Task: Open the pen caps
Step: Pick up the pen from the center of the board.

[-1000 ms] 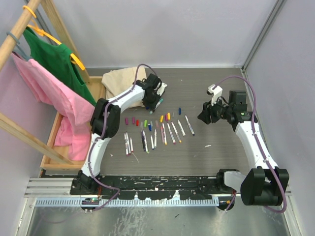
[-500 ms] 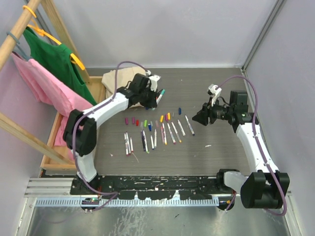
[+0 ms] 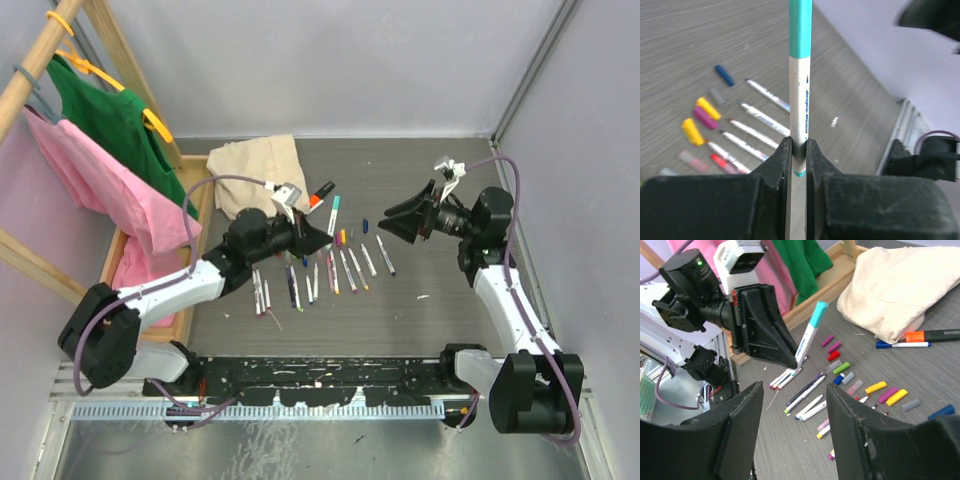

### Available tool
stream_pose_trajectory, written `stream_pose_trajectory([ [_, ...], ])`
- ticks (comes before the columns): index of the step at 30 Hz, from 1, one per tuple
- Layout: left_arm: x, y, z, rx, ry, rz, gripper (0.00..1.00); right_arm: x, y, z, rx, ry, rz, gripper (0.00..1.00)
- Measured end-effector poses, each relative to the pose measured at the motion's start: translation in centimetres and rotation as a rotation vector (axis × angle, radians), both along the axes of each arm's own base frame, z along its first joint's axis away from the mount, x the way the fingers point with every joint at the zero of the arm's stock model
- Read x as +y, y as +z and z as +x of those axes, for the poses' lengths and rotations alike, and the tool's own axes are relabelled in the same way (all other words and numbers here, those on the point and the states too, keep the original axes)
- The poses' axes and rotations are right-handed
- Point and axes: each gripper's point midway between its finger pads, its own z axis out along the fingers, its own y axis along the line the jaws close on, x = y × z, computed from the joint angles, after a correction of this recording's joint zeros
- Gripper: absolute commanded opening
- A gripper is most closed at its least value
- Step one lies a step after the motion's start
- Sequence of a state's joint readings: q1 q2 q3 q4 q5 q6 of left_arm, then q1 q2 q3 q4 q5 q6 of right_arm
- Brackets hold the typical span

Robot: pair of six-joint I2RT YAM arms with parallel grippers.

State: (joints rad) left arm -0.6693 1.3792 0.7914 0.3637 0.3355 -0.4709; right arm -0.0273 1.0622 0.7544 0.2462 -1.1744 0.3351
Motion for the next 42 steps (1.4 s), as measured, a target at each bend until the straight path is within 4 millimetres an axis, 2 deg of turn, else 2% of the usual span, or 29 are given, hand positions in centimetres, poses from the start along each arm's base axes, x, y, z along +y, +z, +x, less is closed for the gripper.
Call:
stream_pose_trajectory([
  [4, -1.9, 2.2, -3.6, -0.075, -0.039, -0.118, 0.00, 0.7, -0.3, -1.0, 0.017, 0.033, 0.082, 0.75],
  [8, -3.1, 3.6, -6.8, -0.135, -0.057, -0.206, 0.00, 1.2, -1.2, -2.5, 0.043, 0.067, 0.138, 0.81],
  [10, -3.2, 4.0, -7.6, -0.158, -0.042, -0.238, 0.00, 1.5, -0.9, -3.2, 0.047, 0.086, 0.158, 0.83],
  [17, -2.9, 5.1, -8.0, -0.206, 0.038, -0.317, 0.00, 3.1, 0.8, -5.0, 0.004, 0.172, 0.188, 0.81],
  [22, -3.4, 7.0, -8.9, -0.239, 0.041, -0.391, 0.00, 4.1, 0.6, -6.1, 0.019, 0.216, 0.200, 0.78],
  [25, -3.8, 7.3, -9.3, -0.243, 0.037, -0.409, 0.00, 4.3, 0.4, -6.2, 0.030, 0.222, 0.204, 0.76],
  [29, -4.2, 7.2, -9.6, -0.242, 0.035, -0.416, 0.00, 4.7, 0.2, -6.1, 0.047, 0.224, 0.210, 0.72],
  [32, -4.8, 6.2, -9.7, -0.230, 0.033, -0.399, 0.00, 4.9, 0.1, -6.1, 0.058, 0.226, 0.213, 0.69],
  [42, -6.1, 4.4, -10.1, -0.209, 0.028, -0.375, 0.00, 5.7, -0.6, -6.3, 0.097, 0.236, 0.207, 0.50],
])
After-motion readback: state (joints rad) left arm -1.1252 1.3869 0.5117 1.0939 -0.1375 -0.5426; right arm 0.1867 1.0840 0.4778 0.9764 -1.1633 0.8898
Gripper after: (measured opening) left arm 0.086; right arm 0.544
